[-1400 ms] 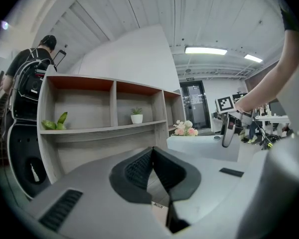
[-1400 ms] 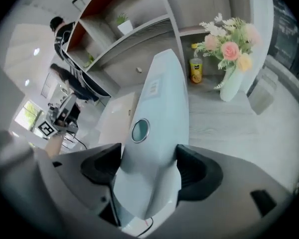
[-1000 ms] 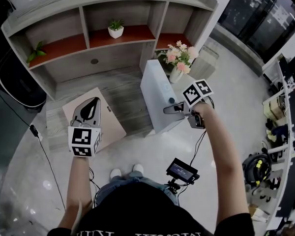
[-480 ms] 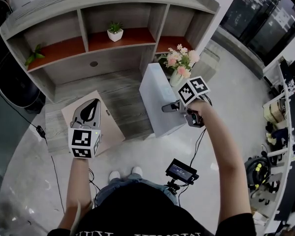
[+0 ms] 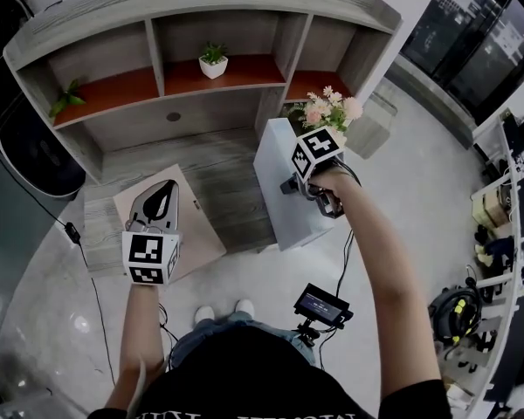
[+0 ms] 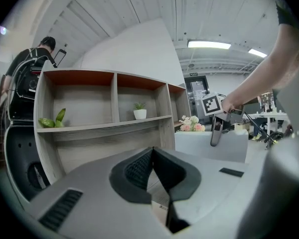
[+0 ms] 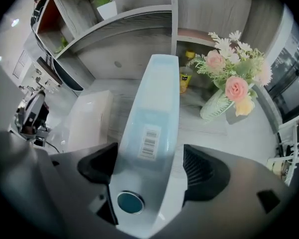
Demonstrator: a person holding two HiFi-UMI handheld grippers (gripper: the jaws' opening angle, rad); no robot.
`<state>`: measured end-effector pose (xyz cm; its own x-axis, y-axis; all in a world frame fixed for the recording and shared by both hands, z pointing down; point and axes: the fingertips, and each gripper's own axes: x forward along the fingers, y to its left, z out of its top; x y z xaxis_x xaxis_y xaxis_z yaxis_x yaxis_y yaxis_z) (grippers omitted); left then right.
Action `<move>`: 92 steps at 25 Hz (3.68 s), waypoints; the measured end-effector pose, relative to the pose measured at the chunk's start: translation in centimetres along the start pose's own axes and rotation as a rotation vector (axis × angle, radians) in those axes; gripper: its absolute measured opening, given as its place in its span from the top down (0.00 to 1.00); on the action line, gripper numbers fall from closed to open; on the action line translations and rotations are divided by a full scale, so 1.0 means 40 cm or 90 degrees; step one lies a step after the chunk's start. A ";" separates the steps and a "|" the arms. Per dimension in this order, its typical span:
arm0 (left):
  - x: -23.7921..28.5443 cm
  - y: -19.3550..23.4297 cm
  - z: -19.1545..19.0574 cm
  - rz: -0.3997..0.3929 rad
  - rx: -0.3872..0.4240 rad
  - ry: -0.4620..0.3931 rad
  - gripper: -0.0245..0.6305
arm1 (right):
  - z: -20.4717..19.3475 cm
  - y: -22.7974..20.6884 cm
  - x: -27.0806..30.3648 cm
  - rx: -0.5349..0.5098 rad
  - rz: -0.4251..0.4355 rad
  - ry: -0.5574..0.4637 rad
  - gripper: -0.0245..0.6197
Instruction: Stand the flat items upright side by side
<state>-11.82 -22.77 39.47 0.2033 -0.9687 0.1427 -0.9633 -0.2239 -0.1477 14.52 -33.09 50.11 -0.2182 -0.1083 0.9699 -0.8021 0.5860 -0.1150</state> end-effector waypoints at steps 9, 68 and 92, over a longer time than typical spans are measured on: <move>-0.009 0.001 -0.018 0.000 -0.001 0.009 0.95 | -0.006 -0.053 0.065 0.027 -0.134 0.055 0.35; -0.109 -0.025 -0.020 0.009 0.047 0.015 0.95 | 0.066 0.074 0.028 0.061 -0.193 -0.509 0.42; -0.044 0.014 -0.025 0.058 0.058 0.047 0.95 | 0.212 0.006 0.180 0.080 -0.169 -0.430 0.42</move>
<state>-12.88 -21.10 40.11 0.0992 -0.9755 0.1963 -0.9565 -0.1478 -0.2514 8.05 -40.54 55.24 -0.2696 -0.7285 0.6298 -0.9245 0.3788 0.0425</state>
